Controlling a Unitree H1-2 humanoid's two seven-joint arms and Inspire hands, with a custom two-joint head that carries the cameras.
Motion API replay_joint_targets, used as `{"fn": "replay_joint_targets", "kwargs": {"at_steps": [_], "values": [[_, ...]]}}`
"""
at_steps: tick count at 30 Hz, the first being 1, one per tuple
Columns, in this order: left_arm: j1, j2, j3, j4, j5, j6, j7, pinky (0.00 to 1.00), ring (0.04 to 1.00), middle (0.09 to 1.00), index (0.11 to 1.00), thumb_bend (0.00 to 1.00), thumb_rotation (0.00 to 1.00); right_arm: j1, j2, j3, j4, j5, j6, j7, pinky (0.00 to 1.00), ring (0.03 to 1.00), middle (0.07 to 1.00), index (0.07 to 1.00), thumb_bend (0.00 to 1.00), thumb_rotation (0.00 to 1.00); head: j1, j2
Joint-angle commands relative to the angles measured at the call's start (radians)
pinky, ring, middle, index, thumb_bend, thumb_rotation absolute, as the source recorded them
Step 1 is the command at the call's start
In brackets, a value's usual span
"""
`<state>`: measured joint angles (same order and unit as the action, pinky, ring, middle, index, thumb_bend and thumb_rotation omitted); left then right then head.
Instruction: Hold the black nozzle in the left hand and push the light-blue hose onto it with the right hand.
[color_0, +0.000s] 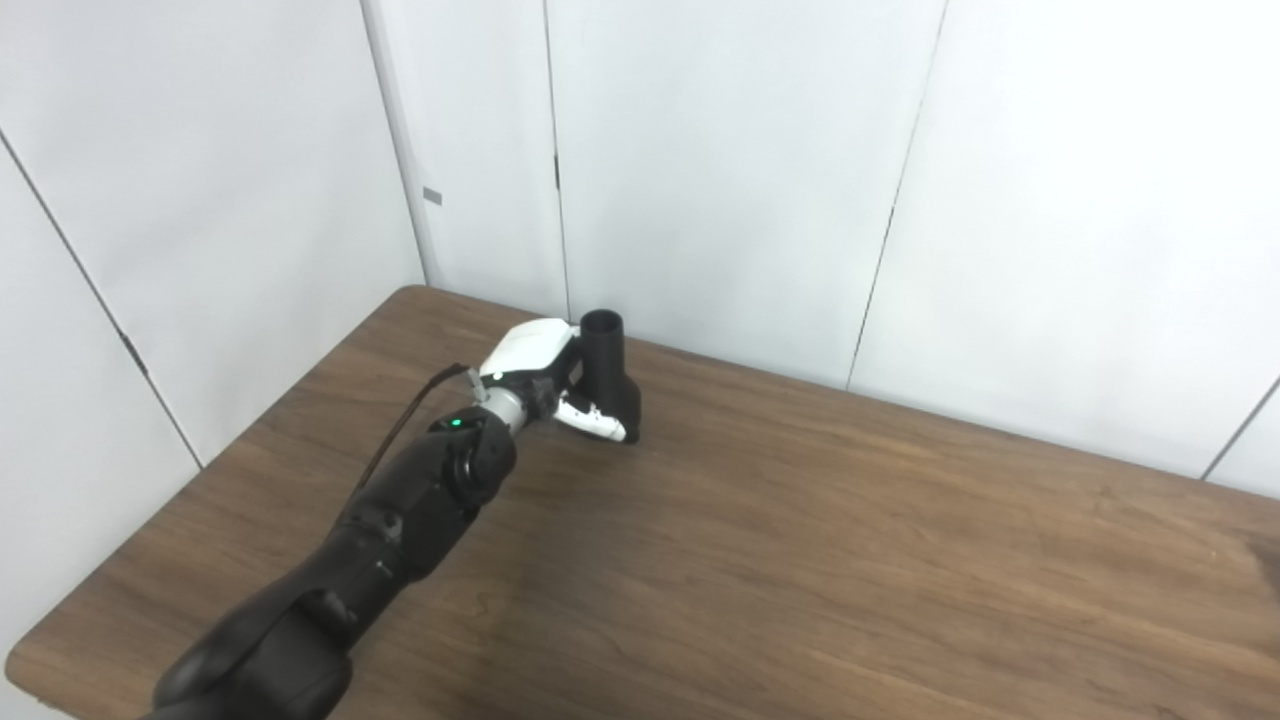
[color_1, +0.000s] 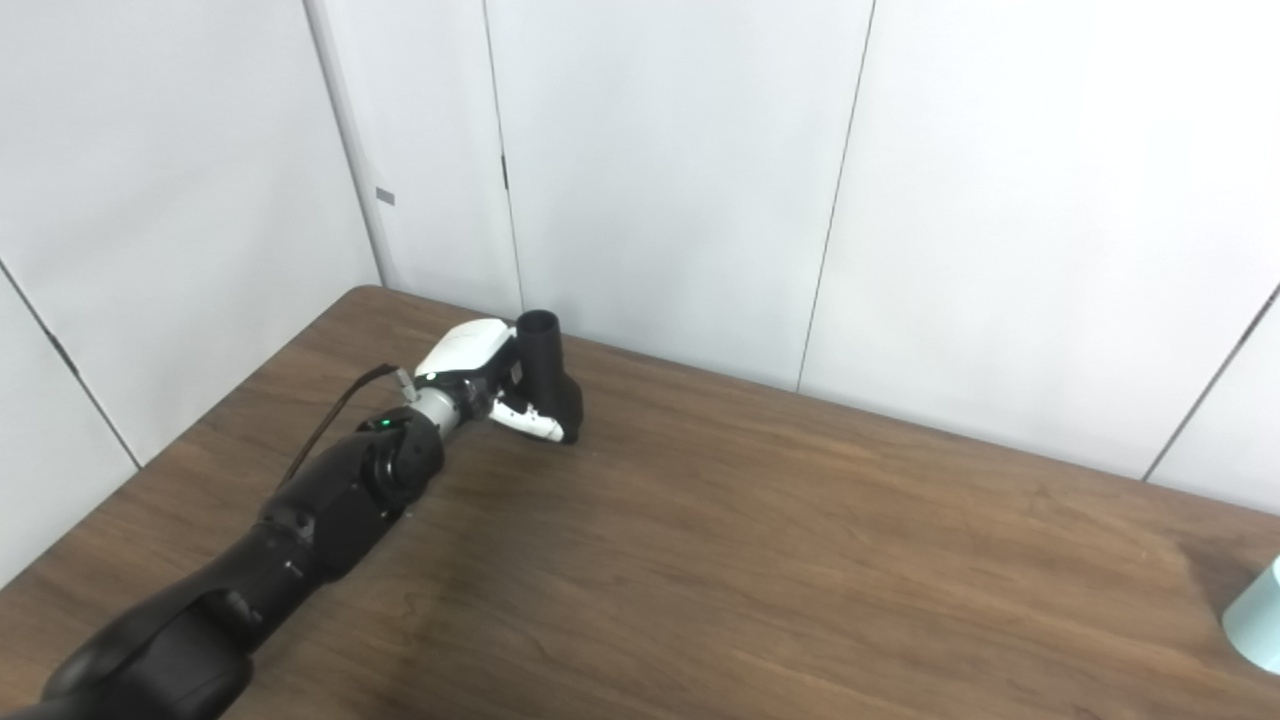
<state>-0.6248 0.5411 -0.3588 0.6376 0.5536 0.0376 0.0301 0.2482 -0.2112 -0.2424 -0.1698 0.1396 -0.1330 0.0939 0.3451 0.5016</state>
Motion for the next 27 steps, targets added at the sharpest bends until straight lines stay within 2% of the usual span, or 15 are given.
{"fn": "replay_joint_targets", "kwargs": {"at_steps": [1,3,6,9,14,17,21,27], "values": [[0.046,-0.047,-0.075,0.057,0.023,-0.043,-0.104,0.88,0.928,0.898,0.797,1.00,0.35,-0.006,-0.008,0.004,-0.023,0.003,-0.015,0.001,0.61,0.718,0.743,0.706,0.42,0.55,0.001,0.000],[0.039,-0.044,-0.096,0.069,0.038,-0.058,-0.109,0.96,0.932,0.875,0.794,1.00,0.35,-0.006,-0.008,0.006,-0.031,0.002,-0.003,0.001,0.61,0.719,0.744,0.706,0.40,0.55,0.001,0.001],[0.031,-0.038,-0.128,0.075,0.066,-0.053,-0.117,0.98,0.934,0.886,0.798,1.00,0.39,-0.005,-0.008,0.008,-0.037,-0.001,0.001,-0.001,0.61,0.722,0.743,0.705,0.39,0.54,-0.001,0.002],[0.030,-0.037,-0.138,0.067,0.073,-0.028,-0.135,0.99,0.933,0.894,0.795,1.00,0.37,-0.003,-0.008,0.009,-0.038,-0.005,-0.001,-0.003,0.61,0.723,0.744,0.705,0.38,0.54,0.001,0.004],[0.021,-0.017,-0.181,0.066,0.117,-0.037,-0.163,0.98,0.898,0.859,0.764,1.00,0.37,0.000,-0.008,0.009,-0.051,0.004,0.020,-0.003,0.61,0.727,0.750,0.710,0.36,0.52,0.001,0.008],[0.018,-0.005,-0.206,0.056,0.134,-0.035,-0.181,0.97,0.878,0.836,0.747,1.00,0.30,0.001,-0.007,0.008,-0.053,0.005,0.024,-0.004,0.62,0.726,0.748,0.710,0.37,0.51,0.000,0.010],[0.017,-0.001,-0.214,0.064,0.127,-0.059,-0.180,0.98,0.854,0.808,0.713,1.00,0.30,0.000,-0.008,0.008,-0.047,0.011,0.017,-0.001,0.62,0.725,0.745,0.707,0.37,0.51,0.000,0.012],[0.032,-0.007,-0.200,0.082,0.104,-0.122,-0.140,0.96,0.762,0.683,0.610,1.00,0.23,0.002,-0.007,0.009,-0.061,-0.001,0.028,-0.007,0.62,0.728,0.747,0.707,0.36,0.52,-0.003,0.019]]}}
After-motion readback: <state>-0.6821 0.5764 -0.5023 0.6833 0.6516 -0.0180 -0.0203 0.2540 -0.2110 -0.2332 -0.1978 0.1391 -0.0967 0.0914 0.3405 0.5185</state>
